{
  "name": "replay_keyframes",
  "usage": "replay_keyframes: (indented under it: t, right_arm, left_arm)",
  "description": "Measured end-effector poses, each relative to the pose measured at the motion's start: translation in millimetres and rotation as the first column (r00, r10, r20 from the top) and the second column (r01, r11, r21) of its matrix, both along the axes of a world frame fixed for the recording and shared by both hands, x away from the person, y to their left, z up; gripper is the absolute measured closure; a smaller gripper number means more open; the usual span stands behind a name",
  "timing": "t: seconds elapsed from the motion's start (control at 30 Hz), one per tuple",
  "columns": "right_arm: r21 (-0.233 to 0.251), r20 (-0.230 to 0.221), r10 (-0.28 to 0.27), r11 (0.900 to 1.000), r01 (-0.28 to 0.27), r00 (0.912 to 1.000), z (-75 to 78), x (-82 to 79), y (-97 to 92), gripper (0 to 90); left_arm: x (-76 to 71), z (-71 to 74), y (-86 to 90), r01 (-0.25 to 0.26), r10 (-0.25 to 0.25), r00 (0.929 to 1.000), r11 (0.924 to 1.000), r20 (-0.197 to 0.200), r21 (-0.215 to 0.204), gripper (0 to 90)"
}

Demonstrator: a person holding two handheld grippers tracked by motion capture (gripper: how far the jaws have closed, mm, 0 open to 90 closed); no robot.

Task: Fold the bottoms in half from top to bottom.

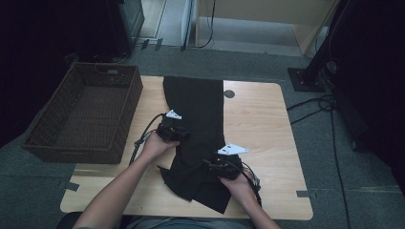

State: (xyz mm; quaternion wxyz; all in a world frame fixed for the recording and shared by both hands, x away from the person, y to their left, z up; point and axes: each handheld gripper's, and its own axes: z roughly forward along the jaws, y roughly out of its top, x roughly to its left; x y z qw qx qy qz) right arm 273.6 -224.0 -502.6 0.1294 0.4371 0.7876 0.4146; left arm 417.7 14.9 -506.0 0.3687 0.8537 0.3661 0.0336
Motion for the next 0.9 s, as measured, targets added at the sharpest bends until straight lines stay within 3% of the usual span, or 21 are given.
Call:
replay_keyframes:
  t: [0.13,0.23,0.33,0.37,0.43,0.5,0.6,0.77,0.9]
  right_arm:
    - [-0.030,0.000,-0.017,0.9994,0.017,0.9999,-10.2,2.7,6.0,40.2]
    - [-0.047,-0.013,-0.016,0.9988,0.016,0.9998,-16.0,4.4,14.6,44.7]
    - [-0.101,0.049,0.011,0.9949,-0.006,0.9987,-17.7,-0.8,23.6,70.9]
    - [-0.094,0.029,0.021,0.9954,-0.018,0.9994,-16.3,-1.2,24.5,80.1]
    - [-0.098,-0.014,0.035,0.9945,-0.037,0.9993,-12.3,0.0,23.4,87.1]
    - [-0.083,-0.039,0.029,0.9960,-0.032,0.9988,-7.2,1.4,16.6,88.0]
    - [-0.057,-0.036,0.015,0.9982,-0.017,0.9993,3.2,2.3,0.5,88.1]
    - [-0.040,-0.104,-0.014,0.9992,0.010,0.9944,12.5,1.9,-30.2,87.7]
    - [-0.035,-0.101,-0.050,0.9983,0.047,0.9937,12.8,3.1,-45.6,82.5]
  left_arm:
    - [-0.5,-0.1,-0.3,-0.005,0.005,1.0000,1.0000,0.001,0.000,59.8]
    - [-0.8,0.0,-0.6,-0.008,0.008,1.0000,1.0000,0.005,0.004,59.8]
    - [-0.4,-0.2,0.8,-0.013,0.013,0.9999,0.9999,0.007,0.003,59.8]
    - [-0.3,-0.3,1.1,-0.019,0.019,0.9998,0.9998,0.004,-0.002,59.7]
    - [0.3,-0.4,2.4,-0.013,0.013,0.9999,0.9999,0.002,-0.002,59.8]
    - [0.1,-0.7,2.6,-0.017,0.017,0.9999,0.9998,-0.001,-0.008,59.8]
    - [-0.7,-1.7,3.1,-0.029,0.029,0.9996,0.9992,-0.002,-0.026,59.8]
    - [-1.5,-2.7,5.1,-0.036,0.036,0.9994,0.9985,-0.005,-0.041,59.8]
    - [-1.8,-2.4,4.4,-0.041,0.041,0.9992,0.9984,-0.007,-0.039,59.2]
